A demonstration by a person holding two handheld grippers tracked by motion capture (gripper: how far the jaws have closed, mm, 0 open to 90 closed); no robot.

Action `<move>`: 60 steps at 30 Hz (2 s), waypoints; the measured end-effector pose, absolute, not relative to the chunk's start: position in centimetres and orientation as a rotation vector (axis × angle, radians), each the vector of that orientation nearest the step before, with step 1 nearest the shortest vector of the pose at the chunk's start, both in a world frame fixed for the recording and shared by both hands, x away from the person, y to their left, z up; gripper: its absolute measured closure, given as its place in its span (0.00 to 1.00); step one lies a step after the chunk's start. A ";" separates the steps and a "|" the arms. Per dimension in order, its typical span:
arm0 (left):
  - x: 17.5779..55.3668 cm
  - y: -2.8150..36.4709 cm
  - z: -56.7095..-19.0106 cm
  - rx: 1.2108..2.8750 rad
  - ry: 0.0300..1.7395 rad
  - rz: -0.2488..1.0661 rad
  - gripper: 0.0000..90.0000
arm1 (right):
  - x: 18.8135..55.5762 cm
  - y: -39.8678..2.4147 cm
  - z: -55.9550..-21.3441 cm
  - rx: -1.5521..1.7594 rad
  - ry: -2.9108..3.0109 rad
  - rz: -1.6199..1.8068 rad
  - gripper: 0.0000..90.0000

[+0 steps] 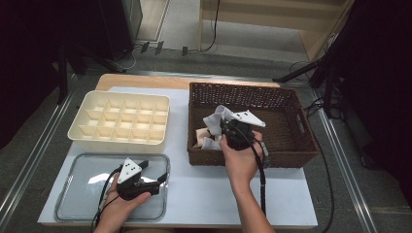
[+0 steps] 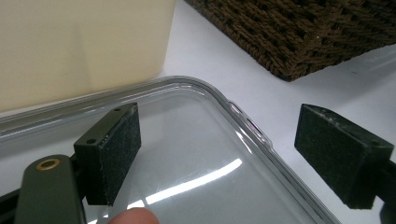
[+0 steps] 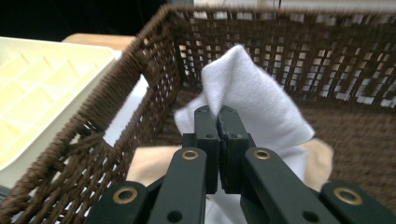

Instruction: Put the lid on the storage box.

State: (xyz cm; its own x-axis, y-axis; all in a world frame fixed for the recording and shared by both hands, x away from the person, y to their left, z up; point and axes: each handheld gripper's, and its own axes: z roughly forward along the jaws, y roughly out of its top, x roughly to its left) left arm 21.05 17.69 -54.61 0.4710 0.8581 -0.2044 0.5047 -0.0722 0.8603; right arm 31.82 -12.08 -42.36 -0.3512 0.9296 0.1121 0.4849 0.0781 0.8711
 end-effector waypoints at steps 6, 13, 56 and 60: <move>21.1 17.7 -54.6 1.728 1.169 0.445 0.17 | 30.8 -12.4 -41.3 1.305 1.850 1.292 0.99; 21.1 17.7 -54.6 1.725 1.169 0.441 0.17 | 29.5 -13.3 -39.7 1.248 1.823 1.358 0.99; 20.6 18.0 -54.3 1.666 1.090 0.406 0.17 | 15.7 -17.3 -37.3 1.093 1.880 1.614 0.99; 20.6 18.0 -54.2 1.663 1.085 0.403 0.17 | 14.5 -17.2 -38.3 1.093 1.907 1.643 0.99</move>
State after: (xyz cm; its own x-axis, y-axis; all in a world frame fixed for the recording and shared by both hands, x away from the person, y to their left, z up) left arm 20.59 18.00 -54.23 0.5302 0.8114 -0.2461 0.4541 -0.0267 0.8905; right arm 14.47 -17.23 -38.31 -0.6172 0.7636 0.1897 0.3004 0.0059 0.9538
